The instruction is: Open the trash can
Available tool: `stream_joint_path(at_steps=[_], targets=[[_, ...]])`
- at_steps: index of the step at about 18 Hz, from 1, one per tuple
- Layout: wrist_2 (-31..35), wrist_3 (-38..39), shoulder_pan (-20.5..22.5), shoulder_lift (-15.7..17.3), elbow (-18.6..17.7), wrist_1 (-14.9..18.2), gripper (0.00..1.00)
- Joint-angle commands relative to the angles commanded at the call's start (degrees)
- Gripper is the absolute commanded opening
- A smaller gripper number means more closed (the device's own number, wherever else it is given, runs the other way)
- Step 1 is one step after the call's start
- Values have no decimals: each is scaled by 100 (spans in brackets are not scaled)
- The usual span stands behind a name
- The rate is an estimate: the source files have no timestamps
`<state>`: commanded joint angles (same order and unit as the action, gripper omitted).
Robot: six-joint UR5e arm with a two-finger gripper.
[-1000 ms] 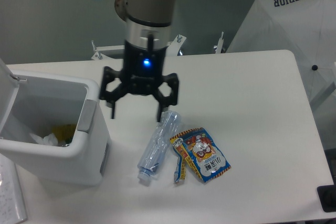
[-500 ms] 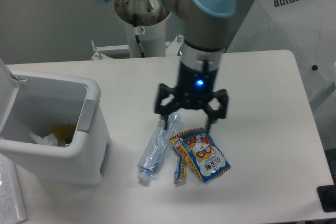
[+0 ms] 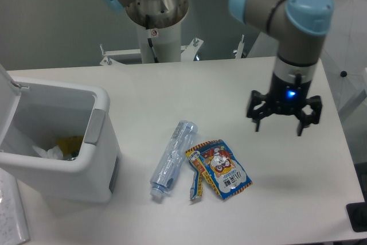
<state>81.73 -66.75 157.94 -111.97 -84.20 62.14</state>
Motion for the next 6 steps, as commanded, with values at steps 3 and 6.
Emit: stream_joint_path(at_steps=[3,6], targets=[[229,-935,-17,-9,-158,0,100],[291,-954,-35,-9,-211,0,100]])
